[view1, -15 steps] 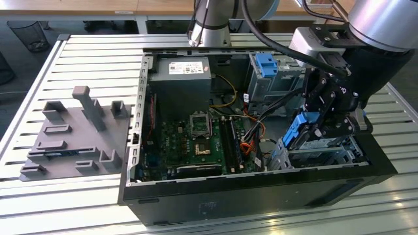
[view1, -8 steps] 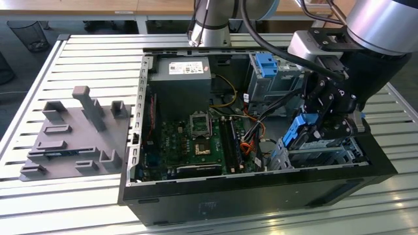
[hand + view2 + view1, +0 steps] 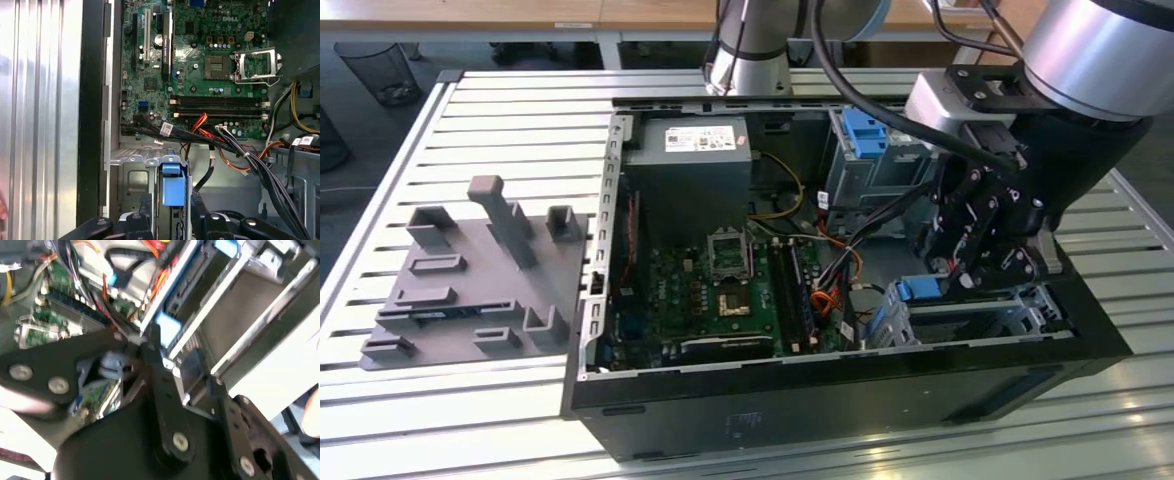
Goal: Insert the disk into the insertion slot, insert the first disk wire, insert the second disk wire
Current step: 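Insert the disk into the insertion slot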
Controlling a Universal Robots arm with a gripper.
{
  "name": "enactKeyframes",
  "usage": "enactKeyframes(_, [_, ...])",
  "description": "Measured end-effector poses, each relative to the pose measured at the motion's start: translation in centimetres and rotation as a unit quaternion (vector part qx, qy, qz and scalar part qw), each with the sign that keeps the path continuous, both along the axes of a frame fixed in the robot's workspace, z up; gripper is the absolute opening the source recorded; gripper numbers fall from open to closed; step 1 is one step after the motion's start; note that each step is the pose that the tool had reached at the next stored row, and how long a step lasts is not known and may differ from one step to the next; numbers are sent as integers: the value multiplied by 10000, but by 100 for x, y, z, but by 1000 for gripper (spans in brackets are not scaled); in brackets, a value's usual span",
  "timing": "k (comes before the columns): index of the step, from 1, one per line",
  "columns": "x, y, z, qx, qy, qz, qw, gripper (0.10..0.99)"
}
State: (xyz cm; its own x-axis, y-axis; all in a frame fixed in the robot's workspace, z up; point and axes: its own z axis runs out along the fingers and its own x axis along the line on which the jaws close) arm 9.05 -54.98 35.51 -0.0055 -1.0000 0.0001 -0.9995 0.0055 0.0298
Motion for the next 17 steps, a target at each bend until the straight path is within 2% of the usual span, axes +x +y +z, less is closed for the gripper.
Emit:
enactKeyframes(4, [0, 0, -23, 1, 0, 0, 10000, 420])
enactKeyframes(6, [0, 0, -33, 0, 0, 8, 10000, 298])
enactKeyframes(7, [0, 0, -39, 0, 0, 12, 10000, 298])
enactKeyframes(9, [0, 0, -50, 1, 0, 21, 10000, 184])
enactKeyframes(10, [0, 0, -55, 0, -1, 24, 10000, 184])
enactKeyframes(11, [-1, 0, -59, 1, -2, 26, 10000, 125])
enactKeyframes(17, [-5, 0, -80, 3, -4, 28, 10000, 106])
